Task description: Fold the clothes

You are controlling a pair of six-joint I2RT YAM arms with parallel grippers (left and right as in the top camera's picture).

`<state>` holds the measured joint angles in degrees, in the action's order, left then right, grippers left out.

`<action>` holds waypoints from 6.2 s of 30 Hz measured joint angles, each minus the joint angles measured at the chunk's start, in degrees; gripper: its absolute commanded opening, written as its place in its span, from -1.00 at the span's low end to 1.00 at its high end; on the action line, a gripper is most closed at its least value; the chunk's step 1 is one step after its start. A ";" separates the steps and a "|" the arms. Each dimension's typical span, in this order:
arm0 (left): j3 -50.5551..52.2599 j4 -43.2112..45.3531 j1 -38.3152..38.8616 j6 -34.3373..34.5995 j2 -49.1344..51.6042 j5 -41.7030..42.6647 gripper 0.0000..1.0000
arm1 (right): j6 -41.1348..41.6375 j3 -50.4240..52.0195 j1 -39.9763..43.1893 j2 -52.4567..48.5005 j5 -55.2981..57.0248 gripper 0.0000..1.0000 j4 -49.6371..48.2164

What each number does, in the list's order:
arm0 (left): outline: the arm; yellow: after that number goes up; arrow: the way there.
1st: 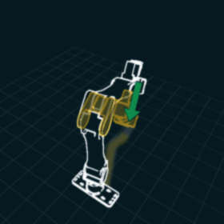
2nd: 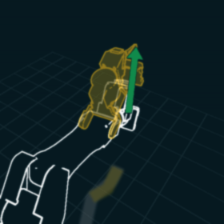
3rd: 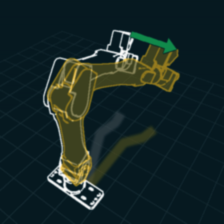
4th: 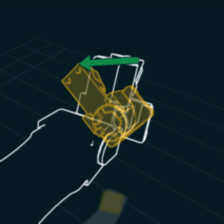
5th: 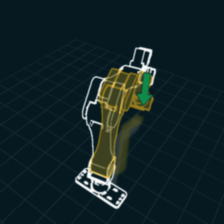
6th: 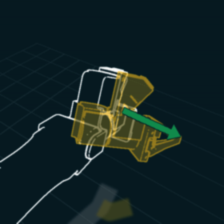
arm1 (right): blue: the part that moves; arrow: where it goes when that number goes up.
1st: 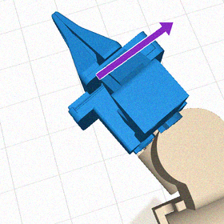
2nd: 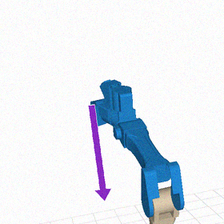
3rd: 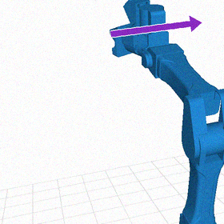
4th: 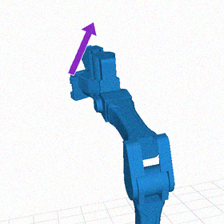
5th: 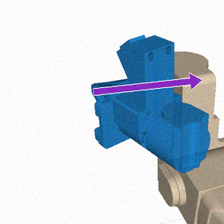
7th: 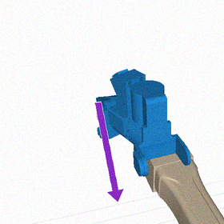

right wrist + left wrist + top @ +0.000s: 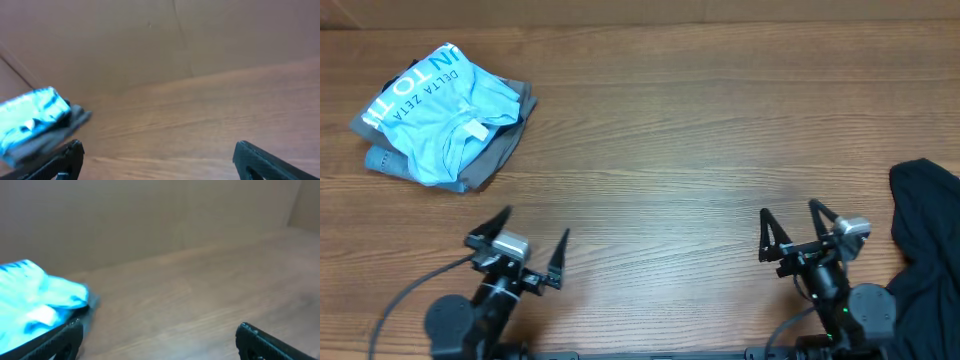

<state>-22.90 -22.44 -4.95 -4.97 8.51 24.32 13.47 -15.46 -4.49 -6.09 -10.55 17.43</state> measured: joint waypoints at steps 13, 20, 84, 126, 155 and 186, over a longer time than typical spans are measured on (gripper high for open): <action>-46.16 -32.30 0.00 0.15 50.23 -4.66 1.00 | 1.09 -47.36 0.02 -53.16 3.13 1.00 35.80; -50.34 -33.77 0.02 0.15 57.64 0.31 0.99 | 4.52 -51.58 3.98 -68.85 5.11 0.94 36.61; -63.76 -38.05 15.56 0.74 79.69 0.44 -0.84 | 9.03 -63.36 0.28 -73.48 2.69 0.44 33.59; -65.11 -33.79 7.39 7.56 98.12 -23.74 -0.90 | 8.96 -61.55 11.91 -100.83 7.93 0.37 48.54; -65.22 -39.08 7.48 7.39 81.99 -21.99 -0.77 | 14.53 -55.43 15.06 -101.39 8.44 -0.92 42.05; -65.22 -41.53 14.25 3.67 83.71 -18.62 -0.44 | 11.06 -73.57 22.29 -101.57 3.76 0.89 38.58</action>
<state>-88.12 -63.96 9.30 -1.30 92.23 5.69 24.53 -89.03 17.80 -107.66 -6.79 56.01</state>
